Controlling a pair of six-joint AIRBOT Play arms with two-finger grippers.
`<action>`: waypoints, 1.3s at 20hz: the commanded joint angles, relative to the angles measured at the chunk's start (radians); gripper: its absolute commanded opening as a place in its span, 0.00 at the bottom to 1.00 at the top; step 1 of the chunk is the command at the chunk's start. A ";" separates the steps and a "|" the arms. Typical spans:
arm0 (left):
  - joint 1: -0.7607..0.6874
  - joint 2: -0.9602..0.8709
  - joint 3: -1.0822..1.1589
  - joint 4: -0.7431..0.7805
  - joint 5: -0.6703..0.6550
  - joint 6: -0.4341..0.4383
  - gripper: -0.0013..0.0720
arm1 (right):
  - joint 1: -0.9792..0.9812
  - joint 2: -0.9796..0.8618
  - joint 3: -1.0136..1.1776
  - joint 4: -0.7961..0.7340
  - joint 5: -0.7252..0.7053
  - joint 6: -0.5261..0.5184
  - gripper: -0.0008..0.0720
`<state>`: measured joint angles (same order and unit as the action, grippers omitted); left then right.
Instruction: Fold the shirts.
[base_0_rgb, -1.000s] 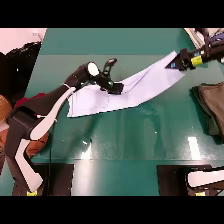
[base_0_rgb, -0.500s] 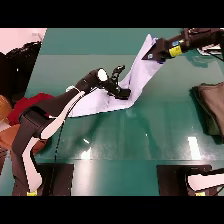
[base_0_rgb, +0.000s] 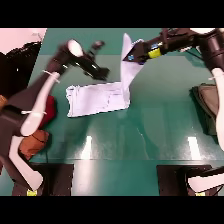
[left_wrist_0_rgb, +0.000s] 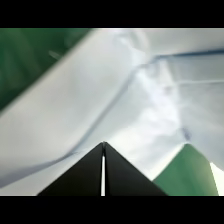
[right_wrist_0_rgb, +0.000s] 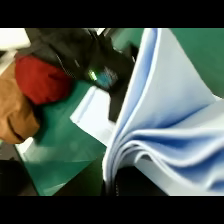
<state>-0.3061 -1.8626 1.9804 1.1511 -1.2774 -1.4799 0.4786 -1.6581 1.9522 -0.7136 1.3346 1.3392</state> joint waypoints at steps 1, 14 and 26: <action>0.164 0.141 0.047 0.166 -0.072 0.014 0.06 | 0.116 -0.081 0.001 0.179 -0.135 -0.146 0.03; 0.371 0.311 0.046 0.137 -0.133 0.014 0.06 | 0.163 -0.236 -0.077 0.133 -0.192 -0.223 0.60; 0.307 0.308 -0.003 0.053 -0.082 0.035 0.06 | -0.229 -0.143 -0.541 0.025 -0.146 0.013 0.81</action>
<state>0.0246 -1.5539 1.9888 1.2144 -1.3727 -1.4590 0.2771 -1.8034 1.4830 -0.7231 1.2190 1.3441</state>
